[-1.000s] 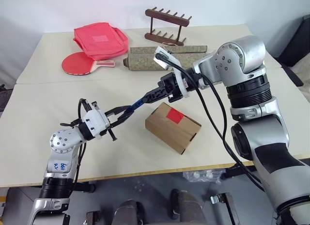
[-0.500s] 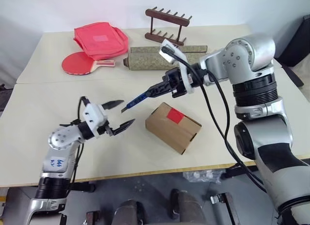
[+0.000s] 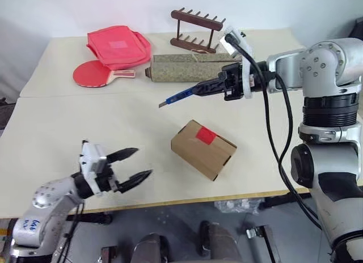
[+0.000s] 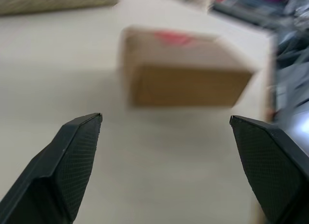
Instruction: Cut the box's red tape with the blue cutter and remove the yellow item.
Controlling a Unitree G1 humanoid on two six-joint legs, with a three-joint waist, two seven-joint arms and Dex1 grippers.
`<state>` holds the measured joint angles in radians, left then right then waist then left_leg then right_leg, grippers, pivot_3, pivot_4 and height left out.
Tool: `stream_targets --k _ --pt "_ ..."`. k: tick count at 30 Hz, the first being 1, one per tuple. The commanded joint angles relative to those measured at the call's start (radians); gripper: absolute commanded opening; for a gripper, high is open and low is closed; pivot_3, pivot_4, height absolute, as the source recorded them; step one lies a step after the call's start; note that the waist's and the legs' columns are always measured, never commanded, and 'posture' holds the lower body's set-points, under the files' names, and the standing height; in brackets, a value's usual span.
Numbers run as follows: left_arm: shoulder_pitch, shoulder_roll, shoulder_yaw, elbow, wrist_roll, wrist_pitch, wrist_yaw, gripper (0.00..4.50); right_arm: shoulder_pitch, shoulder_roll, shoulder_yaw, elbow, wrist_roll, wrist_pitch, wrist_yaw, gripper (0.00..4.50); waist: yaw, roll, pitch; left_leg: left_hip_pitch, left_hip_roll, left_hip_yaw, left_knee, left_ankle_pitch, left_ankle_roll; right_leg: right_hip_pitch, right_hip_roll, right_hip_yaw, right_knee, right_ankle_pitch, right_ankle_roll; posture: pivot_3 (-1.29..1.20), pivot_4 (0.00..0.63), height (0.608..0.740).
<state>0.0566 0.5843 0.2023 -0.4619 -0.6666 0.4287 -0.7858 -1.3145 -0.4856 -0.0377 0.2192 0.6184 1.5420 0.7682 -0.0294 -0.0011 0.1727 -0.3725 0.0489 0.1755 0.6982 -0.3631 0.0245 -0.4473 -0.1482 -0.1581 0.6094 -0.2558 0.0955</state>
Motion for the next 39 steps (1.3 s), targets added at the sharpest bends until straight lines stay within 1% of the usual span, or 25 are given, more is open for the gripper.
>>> stream_targets --k 1,3,5,8,14,18,20,21,28,33,39 --pt "-0.129 -0.059 -0.112 -0.094 0.032 0.05 0.126 4.5 0.022 -0.051 -0.088 -0.108 0.034 -0.035 -0.009 0.16 0.007 0.0 0.0 0.0 -0.001 0.0 0.0 0.0 0.0 0.0 0.0 0.0 0.0 0.0 0.0 0.0 0.15 0.74" --pt "-0.212 -0.084 -0.188 -0.101 0.097 0.076 0.18 4.5 0.053 -0.078 -0.116 -0.153 0.038 -0.042 -0.019 0.16 0.015 -0.001 0.0 0.0 -0.002 -0.001 0.001 0.0 0.001 0.002 0.0 -0.001 0.0 0.0 0.0 0.0 0.15 0.74" --pt "-0.295 -0.113 -0.237 -0.062 0.094 0.093 0.172 4.5 0.089 -0.103 -0.14 -0.201 0.039 -0.049 -0.036 0.16 0.017 -0.001 0.0 0.0 -0.002 0.0 0.001 0.0 0.001 0.002 0.0 0.0 0.0 0.0 0.001 0.0 0.15 0.74" --pt "-0.396 -0.137 -0.282 0.006 0.154 0.089 0.191 3.93 0.159 -0.156 -0.155 -0.286 0.045 -0.058 -0.044 0.16 0.017 -0.001 0.0 0.001 -0.002 0.0 0.0 0.0 0.001 0.002 0.001 -0.001 -0.001 0.0 0.001 0.0 0.15 0.74" --pt "-0.522 -0.119 -0.367 0.146 0.211 0.127 0.111 2.03 0.316 -0.217 -0.184 -0.473 0.061 -0.13 -0.058 0.16 0.002 -0.001 0.0 0.001 -0.001 0.0 -0.001 0.001 0.0 0.002 0.003 -0.001 -0.003 0.0 0.001 0.0 0.15 0.74" --pt "-0.606 -0.096 -0.406 0.196 0.236 0.255 0.11 0.76 0.399 -0.241 -0.182 -0.579 0.076 -0.159 -0.068 0.16 0.003 -0.001 0.0 0.001 -0.001 0.0 -0.001 0.001 0.0 0.002 0.003 0.0 -0.002 0.0 0.001 0.0 0.15 0.74" --pt "-0.631 -0.097 -0.416 0.22 0.248 0.261 0.099 0.16 0.426 -0.245 -0.179 -0.61 0.084 -0.161 -0.075 0.16 0.005 -0.001 0.0 0.0 -0.001 0.0 0.0 0.001 0.0 0.002 0.003 -0.001 -0.002 0.0 0.001 0.0 0.15 0.74" --pt "-0.64 -0.098 -0.419 0.229 0.255 0.267 0.098 0.06 0.434 -0.244 -0.179 -0.62 0.088 -0.162 -0.08 0.16 0.005 -0.001 0.0 0.001 -0.001 0.0 0.0 0.001 0.0 0.002 0.003 0.0 -0.002 0.0 0.001 0.0 0.15 0.74" --pt "-0.742 -0.055 -0.475 0.241 0.302 0.419 0.084 0.06 0.467 -0.237 -0.174 -0.671 0.116 -0.159 -0.117 0.16 0.006 -0.001 0.0 0.0 -0.001 0.0 0.0 0.001 0.0 0.002 0.002 -0.001 -0.002 0.0 0.001 0.0 0.15 0.74" --pt "-0.757 -0.055 -0.495 0.238 0.311 0.48 0.085 0.06 0.496 -0.287 -0.125 -0.691 0.108 -0.169 -0.113 0.16 0.007 -0.001 0.0 0.001 -0.001 0.0 0.0 0.001 0.0 0.002 0.002 0.0 -0.002 0.0 0.001 0.0 0.15 0.74" --pt "-0.767 -0.052 -0.518 0.239 0.334 0.493 0.074 0.06 0.531 -0.343 -0.053 -0.685 0.083 -0.215 -0.109 0.16 0.01 -0.001 0.0 0.001 -0.001 0.0 0.001 0.001 0.0 0.002 0.002 0.0 -0.002 0.0 0.001 0.0 0.15 0.74"
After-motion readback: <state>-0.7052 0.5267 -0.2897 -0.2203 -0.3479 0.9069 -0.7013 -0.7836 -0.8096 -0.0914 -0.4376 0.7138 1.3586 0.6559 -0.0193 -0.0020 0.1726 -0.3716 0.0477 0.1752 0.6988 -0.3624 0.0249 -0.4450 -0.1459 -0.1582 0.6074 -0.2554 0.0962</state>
